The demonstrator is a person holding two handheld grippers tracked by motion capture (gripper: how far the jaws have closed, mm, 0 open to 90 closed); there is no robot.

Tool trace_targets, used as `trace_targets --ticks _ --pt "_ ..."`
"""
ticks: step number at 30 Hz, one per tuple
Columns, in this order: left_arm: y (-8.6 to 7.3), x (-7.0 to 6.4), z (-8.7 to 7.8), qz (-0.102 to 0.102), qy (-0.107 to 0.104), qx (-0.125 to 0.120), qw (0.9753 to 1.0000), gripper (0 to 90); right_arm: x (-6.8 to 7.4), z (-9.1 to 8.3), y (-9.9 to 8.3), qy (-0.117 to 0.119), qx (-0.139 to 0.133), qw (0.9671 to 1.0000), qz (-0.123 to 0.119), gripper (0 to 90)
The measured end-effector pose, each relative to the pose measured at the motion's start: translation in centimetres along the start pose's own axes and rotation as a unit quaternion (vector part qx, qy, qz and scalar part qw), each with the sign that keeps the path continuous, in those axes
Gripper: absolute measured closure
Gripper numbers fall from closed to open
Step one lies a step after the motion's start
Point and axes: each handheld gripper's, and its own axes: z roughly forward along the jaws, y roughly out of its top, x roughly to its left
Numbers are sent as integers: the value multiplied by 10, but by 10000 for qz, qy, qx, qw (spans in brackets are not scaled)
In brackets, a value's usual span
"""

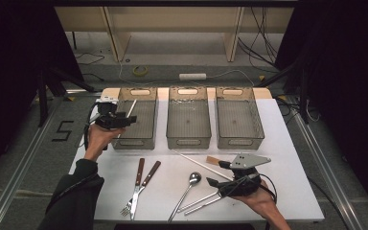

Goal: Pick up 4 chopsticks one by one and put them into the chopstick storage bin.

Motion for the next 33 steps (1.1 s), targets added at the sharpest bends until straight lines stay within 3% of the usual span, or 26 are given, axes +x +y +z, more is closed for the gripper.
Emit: trace_targets --ticks 4,6,12,16,20,26,33 --pt "-6 -14 -11 151 -252 -120 9995 346 -6 3 3 -31 275 9996 29 321" --pt "-11 -18 -15 131 -291 -225 9992 320 -8 7 4 -56 465 9989 -7 324" --pt "-21 -32 -23 271 -537 -309 9977 273 -17 19 8 -108 1096 9939 -61 346" --pt "-25 -45 -27 417 -613 -403 9964 264 -22 26 11 -130 1450 9893 -97 359" --pt "-29 -55 -32 568 -685 -433 9951 257 -28 32 14 -175 1841 9826 -163 401" --pt "-40 -71 -37 699 -886 -397 9928 252 -37 38 15 -135 2305 9730 -64 463" --pt "-53 -83 -41 784 -933 -459 9915 236 -43 44 15 -73 2584 9660 -25 514"
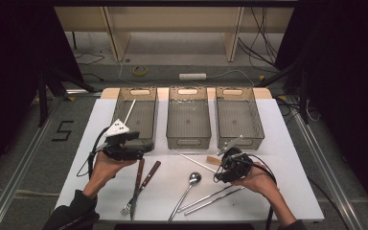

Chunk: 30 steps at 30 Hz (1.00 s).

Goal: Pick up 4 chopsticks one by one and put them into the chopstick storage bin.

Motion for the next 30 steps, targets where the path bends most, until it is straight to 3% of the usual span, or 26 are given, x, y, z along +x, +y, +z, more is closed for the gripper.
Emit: trace_targets --ticks 15,30 --pt "-22 -23 -9 113 -114 -130 9998 232 -5 15 5 -108 487 9988 -7 661" --pt "-28 -31 -15 157 -203 -179 9995 226 -3 24 7 -248 771 9965 -215 783"
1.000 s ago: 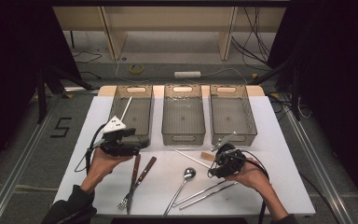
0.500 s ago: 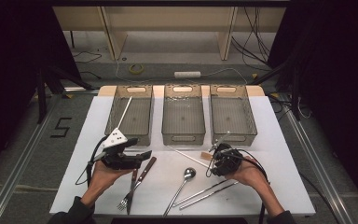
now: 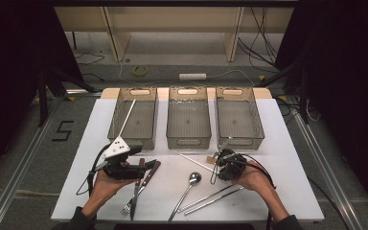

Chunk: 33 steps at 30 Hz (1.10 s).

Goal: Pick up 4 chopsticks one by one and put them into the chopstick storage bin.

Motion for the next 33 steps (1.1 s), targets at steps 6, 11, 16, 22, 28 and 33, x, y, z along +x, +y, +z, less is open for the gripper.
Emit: trace_targets --ticks 6,11,16,22,28,33 --pt "0 -1 0 23 -24 27 10000 226 2 1 1 -7 23 10000 -65 823" --pt "0 -1 1 58 -23 32 10000 227 1 1 3 -7 86 9998 -173 835" --pt "0 -1 1 66 -37 31 10000 228 3 0 4 -42 139 9991 -404 845" --pt "1 -2 2 111 -75 70 9999 231 4 -6 4 8 57 9989 -469 847" --pt "2 -4 4 172 -117 115 9997 234 5 -21 4 65 -135 9984 -542 848" --pt "3 -6 6 224 -187 186 9994 235 6 -33 3 37 -241 9981 -562 849"
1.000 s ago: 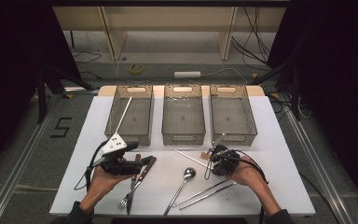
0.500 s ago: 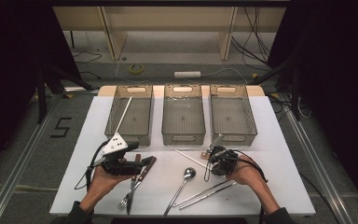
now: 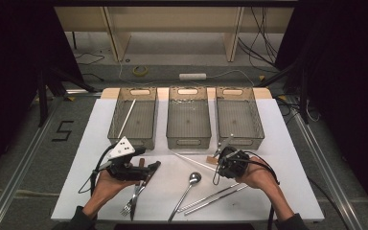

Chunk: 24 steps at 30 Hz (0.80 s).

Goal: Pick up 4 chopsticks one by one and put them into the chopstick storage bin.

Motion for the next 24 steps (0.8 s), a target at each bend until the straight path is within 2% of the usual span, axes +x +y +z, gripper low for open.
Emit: trace_targets --ticks 12,18,21,24 --pt "5 -15 21 373 -278 368 9982 239 5 -25 2 -31 -398 9992 -94 849" --pt "10 -20 28 514 -360 391 9973 245 7 -32 3 52 -582 9982 -112 850" --pt "14 -22 35 626 -408 479 9960 248 10 -37 5 110 -651 9977 -165 850" --pt "19 -26 43 835 -415 584 9939 253 15 -40 7 156 -705 9970 -285 849"
